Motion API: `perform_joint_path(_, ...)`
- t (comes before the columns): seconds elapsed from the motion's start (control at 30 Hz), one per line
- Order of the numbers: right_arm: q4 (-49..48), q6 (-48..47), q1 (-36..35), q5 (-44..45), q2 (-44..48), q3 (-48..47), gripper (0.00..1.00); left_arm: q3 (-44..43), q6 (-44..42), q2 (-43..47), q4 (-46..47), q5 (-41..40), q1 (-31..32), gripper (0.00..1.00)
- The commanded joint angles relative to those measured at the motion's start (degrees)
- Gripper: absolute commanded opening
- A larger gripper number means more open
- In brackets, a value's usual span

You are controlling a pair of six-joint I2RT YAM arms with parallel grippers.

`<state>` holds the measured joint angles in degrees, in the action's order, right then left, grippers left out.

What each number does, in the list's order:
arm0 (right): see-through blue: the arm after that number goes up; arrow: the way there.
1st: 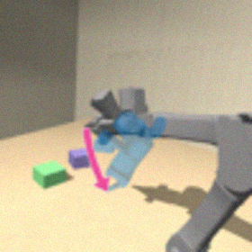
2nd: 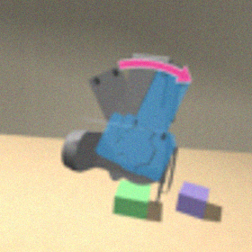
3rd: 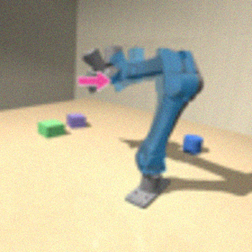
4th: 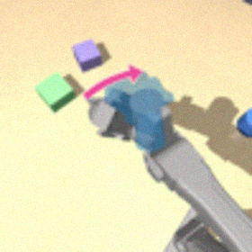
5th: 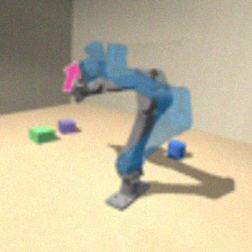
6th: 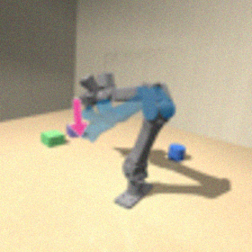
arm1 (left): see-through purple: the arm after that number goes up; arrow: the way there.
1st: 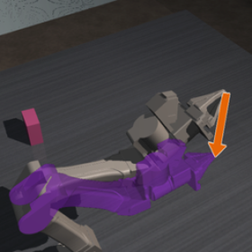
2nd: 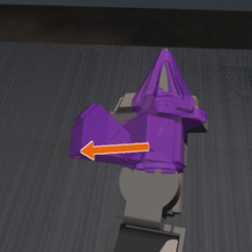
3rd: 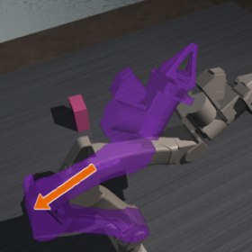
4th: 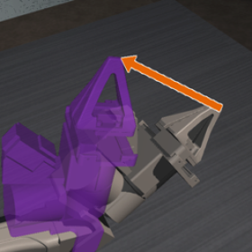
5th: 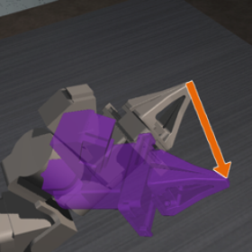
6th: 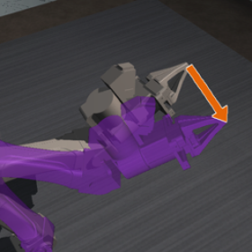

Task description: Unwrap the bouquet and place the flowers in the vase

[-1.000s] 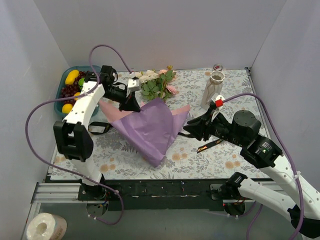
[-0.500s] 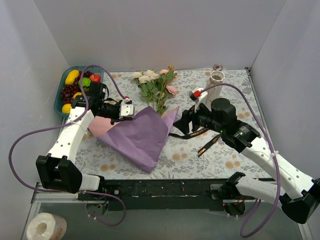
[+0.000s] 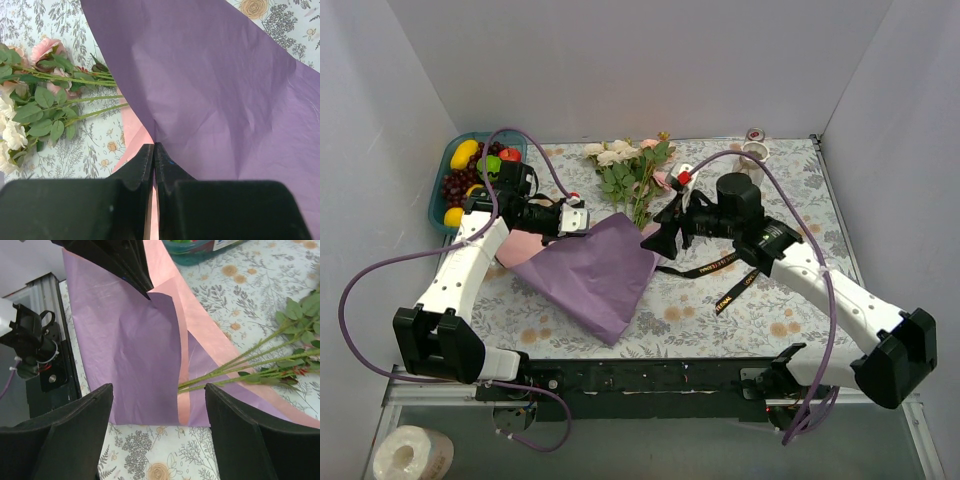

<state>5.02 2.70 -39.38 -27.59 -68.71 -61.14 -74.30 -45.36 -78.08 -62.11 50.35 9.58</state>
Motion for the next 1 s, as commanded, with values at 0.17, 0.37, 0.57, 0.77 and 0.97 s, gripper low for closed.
perform_joint_path(0.17, -6.06, -5.51, 0.18, -11.43, -10.3, -8.02, 0.77, -0.4, -1.31, 0.39, -0.38, 1.42, 0.08, 0.0)
perform_joint_path(0.37, -6.25, -5.42, 0.26, -14.76, -14.43, -11.71, 0.71, -0.32, -1.39, 0.65, -1.0, 1.07, 0.08, 0.0)
perform_joint_path(0.57, -6.77, -4.28, 0.18, -17.67, -17.86, -11.98, 0.48, -0.32, -1.57, 0.83, -1.26, 0.98, 0.08, 0.0)
perform_joint_path(0.77, -6.69, -3.49, 0.18, -18.2, -19.01, -12.59, 0.11, -0.05, -1.31, 1.27, -1.26, 1.07, 0.08, 0.0)
perform_joint_path(0.97, -5.37, -3.58, 0.18, -17.41, -18.22, -14.09, 0.01, -0.84, 3.69, 1.79, 2.68, 0.81, 0.08, 0.11)
